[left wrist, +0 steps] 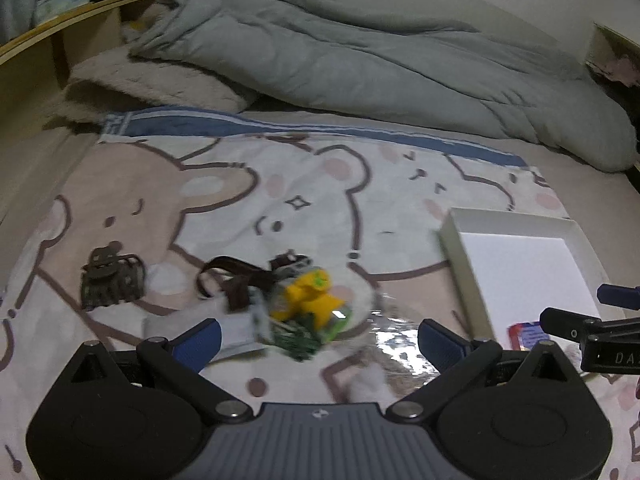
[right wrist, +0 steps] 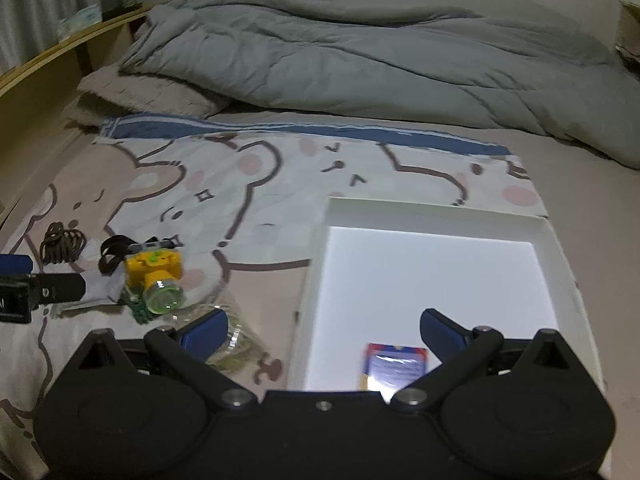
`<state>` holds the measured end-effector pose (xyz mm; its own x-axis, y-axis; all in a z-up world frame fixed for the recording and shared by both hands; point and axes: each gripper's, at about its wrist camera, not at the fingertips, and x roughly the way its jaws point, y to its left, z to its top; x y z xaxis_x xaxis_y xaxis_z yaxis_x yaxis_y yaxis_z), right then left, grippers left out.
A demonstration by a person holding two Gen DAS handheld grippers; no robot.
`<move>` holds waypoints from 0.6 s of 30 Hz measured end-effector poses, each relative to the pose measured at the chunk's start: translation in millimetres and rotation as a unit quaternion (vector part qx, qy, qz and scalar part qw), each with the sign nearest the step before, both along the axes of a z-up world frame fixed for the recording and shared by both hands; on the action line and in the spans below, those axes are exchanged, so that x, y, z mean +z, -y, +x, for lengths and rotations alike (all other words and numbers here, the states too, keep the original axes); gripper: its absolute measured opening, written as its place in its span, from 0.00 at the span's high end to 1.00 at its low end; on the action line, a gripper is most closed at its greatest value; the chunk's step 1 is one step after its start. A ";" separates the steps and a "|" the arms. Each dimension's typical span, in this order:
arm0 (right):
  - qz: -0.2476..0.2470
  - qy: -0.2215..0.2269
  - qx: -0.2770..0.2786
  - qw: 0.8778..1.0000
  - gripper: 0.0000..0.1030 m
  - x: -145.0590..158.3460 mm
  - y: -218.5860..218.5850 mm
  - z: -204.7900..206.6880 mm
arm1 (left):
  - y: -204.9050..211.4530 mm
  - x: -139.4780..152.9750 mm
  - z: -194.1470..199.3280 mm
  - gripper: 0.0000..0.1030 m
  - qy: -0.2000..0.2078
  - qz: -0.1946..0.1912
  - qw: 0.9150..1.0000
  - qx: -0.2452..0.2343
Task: Organize objects
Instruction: 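Withdraw both tools from the tray back toward the remaining items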
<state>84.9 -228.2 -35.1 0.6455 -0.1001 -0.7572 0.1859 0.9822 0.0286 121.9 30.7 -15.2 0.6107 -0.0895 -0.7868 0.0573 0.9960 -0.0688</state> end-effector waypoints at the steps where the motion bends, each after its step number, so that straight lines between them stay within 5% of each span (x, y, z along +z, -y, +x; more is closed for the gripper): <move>1: 0.000 0.000 0.005 1.000 0.00 -0.3 -3.9 3.1 | -4.4 0.0 0.0 0.00 0.001 0.001 1.000 0.003; 18: 0.010 0.008 0.051 0.999 0.00 -10.2 -44.1 37.3 | -61.1 -10.3 10.9 0.00 0.002 0.021 0.999 0.048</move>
<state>122.2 -184.1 -45.3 0.6630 -0.0174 -0.7484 0.0836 0.9952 0.0509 132.9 91.8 -25.5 0.6181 0.0035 -0.7861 -0.0387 0.9989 -0.0260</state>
